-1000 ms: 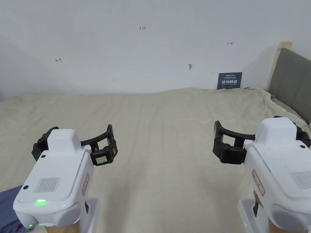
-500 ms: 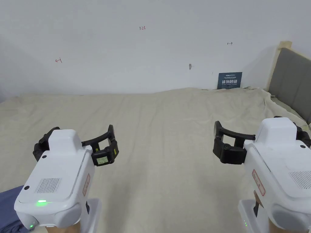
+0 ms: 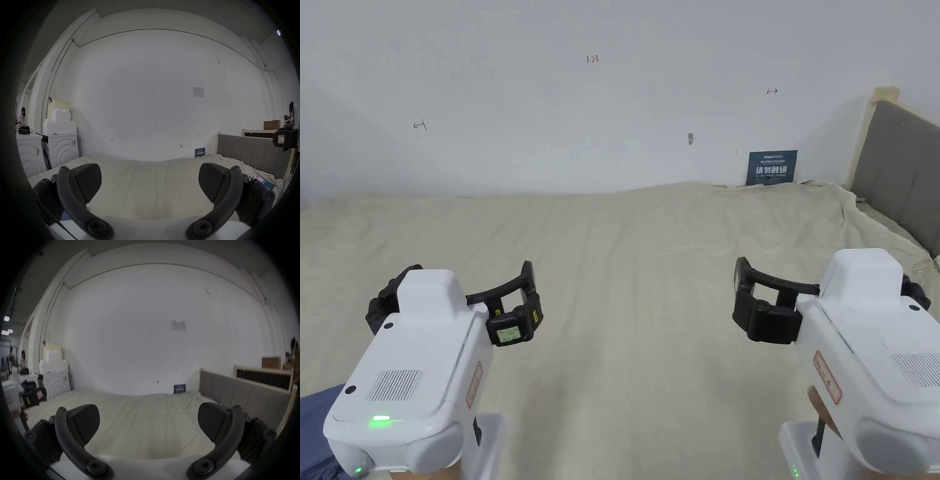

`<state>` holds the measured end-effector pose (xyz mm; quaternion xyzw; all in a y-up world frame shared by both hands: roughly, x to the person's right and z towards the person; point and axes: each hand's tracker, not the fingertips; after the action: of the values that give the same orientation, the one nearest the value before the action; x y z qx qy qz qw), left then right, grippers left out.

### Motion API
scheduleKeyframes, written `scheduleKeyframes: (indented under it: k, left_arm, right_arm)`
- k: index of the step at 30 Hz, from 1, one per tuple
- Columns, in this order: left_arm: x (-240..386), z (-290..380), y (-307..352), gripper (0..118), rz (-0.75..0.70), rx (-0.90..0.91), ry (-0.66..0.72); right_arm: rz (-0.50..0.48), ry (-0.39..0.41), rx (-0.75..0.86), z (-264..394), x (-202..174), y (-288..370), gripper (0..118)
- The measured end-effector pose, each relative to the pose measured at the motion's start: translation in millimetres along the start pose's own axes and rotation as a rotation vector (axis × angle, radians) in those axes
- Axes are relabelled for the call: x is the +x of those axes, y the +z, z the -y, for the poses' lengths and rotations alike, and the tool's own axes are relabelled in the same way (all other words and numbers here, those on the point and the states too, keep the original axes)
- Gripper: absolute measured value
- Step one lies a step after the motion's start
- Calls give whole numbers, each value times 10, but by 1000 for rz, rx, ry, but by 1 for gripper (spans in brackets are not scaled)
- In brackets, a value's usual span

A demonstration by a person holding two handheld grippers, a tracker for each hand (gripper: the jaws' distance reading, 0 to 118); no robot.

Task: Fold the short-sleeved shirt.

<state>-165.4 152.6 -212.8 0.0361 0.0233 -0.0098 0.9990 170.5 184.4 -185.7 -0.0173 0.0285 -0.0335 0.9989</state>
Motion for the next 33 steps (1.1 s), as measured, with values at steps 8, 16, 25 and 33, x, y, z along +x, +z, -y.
scheduleKeyframes:
  k: [8,16,25,33]
  left_arm:
    - [-39,11,29,118,3,-5,8]
    - [-55,29,20,118,6,-10,16]
    - [-29,44,27,118,20,-10,13]
    - [-12,22,37,118,23,0,14]
  right_arm:
    - [187,-156,-400,-42,37,-240,117]
    - [184,-121,-482,-31,26,-293,117]
    - [176,-97,-446,-5,51,-282,116]
    - [159,-91,-409,-11,86,-250,116]
